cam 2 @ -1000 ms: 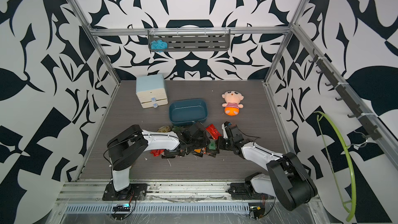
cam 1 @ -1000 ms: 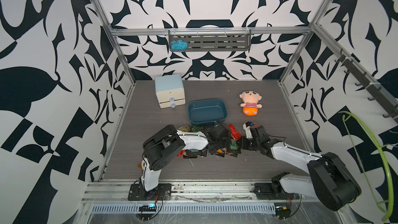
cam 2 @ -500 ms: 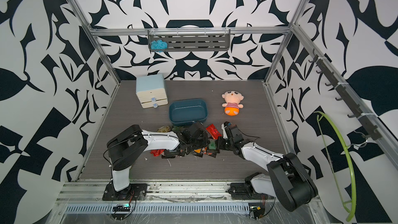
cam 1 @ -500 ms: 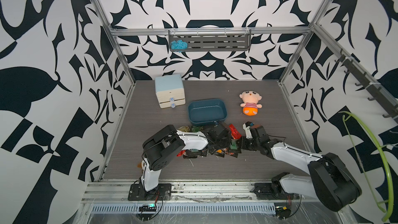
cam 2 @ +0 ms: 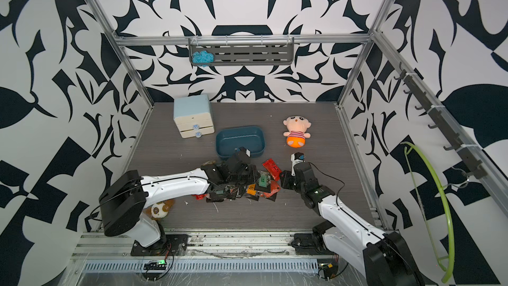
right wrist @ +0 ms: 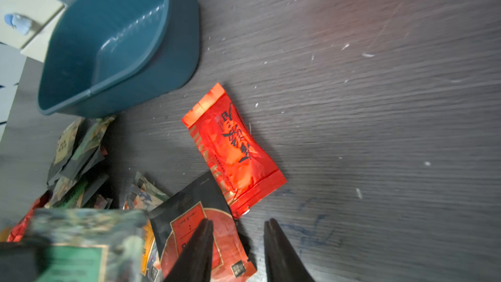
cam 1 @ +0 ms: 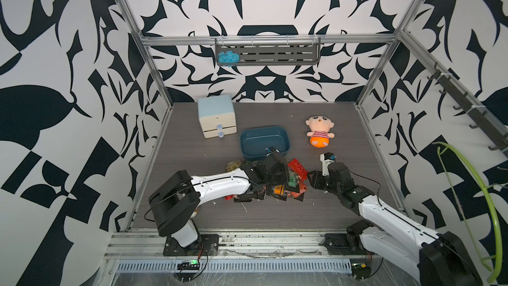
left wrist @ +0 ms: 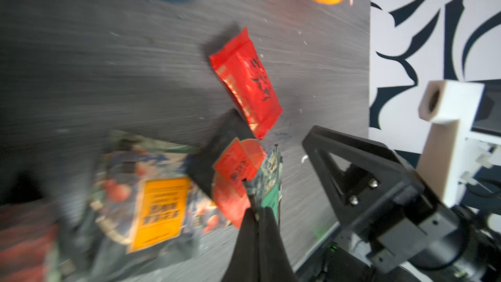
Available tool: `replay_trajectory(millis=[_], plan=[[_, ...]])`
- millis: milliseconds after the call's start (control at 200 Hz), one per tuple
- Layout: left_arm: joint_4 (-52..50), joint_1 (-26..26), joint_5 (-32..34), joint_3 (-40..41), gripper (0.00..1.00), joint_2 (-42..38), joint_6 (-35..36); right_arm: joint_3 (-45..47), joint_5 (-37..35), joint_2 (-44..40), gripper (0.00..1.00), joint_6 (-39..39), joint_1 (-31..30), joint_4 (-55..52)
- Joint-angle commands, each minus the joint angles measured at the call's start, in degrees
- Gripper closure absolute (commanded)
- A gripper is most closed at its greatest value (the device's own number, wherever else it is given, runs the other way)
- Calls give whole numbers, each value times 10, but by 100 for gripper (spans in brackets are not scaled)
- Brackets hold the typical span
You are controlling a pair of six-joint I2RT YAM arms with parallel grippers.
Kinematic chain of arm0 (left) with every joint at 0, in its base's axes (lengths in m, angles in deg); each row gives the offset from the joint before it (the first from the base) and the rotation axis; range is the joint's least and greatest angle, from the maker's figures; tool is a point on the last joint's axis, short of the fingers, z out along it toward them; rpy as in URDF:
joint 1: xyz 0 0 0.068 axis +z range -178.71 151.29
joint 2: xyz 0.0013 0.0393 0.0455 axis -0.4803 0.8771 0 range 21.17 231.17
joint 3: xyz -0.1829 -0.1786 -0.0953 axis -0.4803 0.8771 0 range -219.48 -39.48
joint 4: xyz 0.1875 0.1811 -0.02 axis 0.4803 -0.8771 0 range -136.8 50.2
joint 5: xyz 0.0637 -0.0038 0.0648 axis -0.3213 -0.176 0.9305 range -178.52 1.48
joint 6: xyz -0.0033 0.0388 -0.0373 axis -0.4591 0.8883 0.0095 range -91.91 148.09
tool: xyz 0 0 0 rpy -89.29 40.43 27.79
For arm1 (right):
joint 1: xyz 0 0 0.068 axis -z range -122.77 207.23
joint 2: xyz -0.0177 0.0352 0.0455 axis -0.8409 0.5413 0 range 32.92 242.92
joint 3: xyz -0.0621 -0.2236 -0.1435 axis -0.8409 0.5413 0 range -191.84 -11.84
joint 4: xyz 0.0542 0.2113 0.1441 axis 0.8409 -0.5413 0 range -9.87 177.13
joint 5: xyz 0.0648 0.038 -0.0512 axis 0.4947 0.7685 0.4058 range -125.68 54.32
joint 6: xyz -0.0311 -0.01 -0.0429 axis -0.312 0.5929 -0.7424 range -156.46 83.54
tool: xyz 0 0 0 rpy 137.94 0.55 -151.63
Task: Put the tea bags into the storage box
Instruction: Pick up the tea bag from the center of the board.
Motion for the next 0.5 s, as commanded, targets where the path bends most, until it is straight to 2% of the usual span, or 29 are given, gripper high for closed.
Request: replay_trajectory(millis=[0, 105, 215, 340, 495], plan=[[-137, 2, 111, -30, 100, -40, 48, 7, -26, -19, 62, 4, -2, -10], [-217, 8, 202, -76, 100, -57, 79, 8, -27, -22, 62, 5, -2, -8], [-243, 32, 238, -122, 100, -55, 126, 2, -18, -14, 62, 2, -2, -12], [-217, 79, 219, -159, 100, -35, 163, -2, -16, -6, 63, 1, -2, -15], [-173, 143, 138, -204, 100, 22, 179, -4, -20, -2, 62, 1, -2, -16]])
